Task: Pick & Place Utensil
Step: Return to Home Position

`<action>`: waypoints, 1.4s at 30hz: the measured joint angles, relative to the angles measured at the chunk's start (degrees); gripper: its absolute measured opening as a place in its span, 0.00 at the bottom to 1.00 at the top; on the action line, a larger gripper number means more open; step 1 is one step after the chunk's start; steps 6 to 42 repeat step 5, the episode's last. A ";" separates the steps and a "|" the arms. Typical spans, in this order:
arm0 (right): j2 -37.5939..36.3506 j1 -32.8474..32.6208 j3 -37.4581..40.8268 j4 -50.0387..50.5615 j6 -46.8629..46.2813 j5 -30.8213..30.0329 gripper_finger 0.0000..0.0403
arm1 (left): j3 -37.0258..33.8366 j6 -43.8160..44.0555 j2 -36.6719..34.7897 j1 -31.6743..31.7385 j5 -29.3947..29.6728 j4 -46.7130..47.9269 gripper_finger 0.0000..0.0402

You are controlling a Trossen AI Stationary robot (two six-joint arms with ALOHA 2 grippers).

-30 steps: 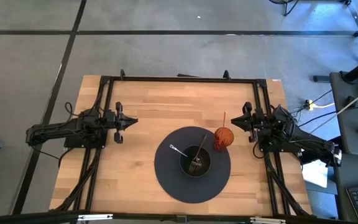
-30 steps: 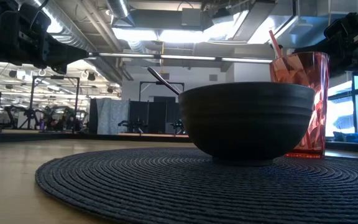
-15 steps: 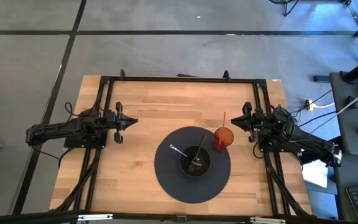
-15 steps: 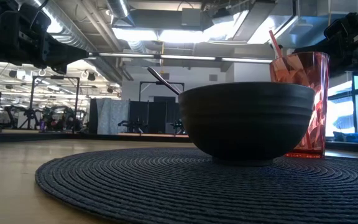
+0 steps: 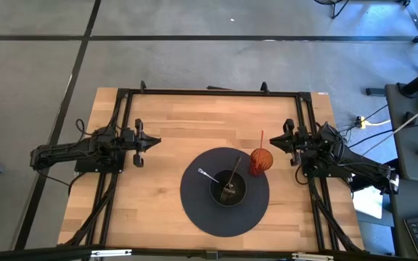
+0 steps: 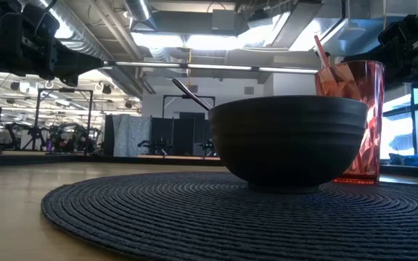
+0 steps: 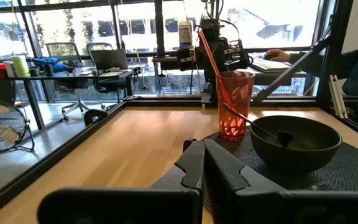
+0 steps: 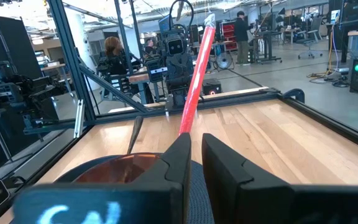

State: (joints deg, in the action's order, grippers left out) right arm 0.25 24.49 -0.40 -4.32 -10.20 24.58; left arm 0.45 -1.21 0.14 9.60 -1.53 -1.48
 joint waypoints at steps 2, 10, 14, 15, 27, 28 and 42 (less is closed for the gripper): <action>0.00 0.01 0.00 0.00 0.09 0.00 0.10 | 0.00 0.00 0.00 -0.01 0.00 0.00 0.01; 0.00 0.01 0.00 -0.02 0.00 0.00 0.10 | 0.02 0.00 0.00 0.01 -0.01 0.01 0.01; 0.00 0.01 0.00 -0.02 0.00 0.00 0.10 | 0.02 0.00 0.00 0.01 -0.01 0.01 0.01; 0.00 0.01 0.00 -0.02 0.00 0.00 0.10 | 0.02 0.00 0.00 0.01 -0.01 0.01 0.01; 0.00 0.01 0.00 -0.02 0.00 0.00 0.10 | 0.02 0.00 0.00 0.01 -0.01 0.01 0.01; 0.00 0.01 0.00 -0.02 0.00 0.00 0.10 | 0.02 0.00 0.00 0.01 -0.01 0.01 0.01; 0.00 0.01 0.00 -0.02 0.00 0.00 0.10 | 0.02 0.00 0.00 0.01 -0.01 0.01 0.01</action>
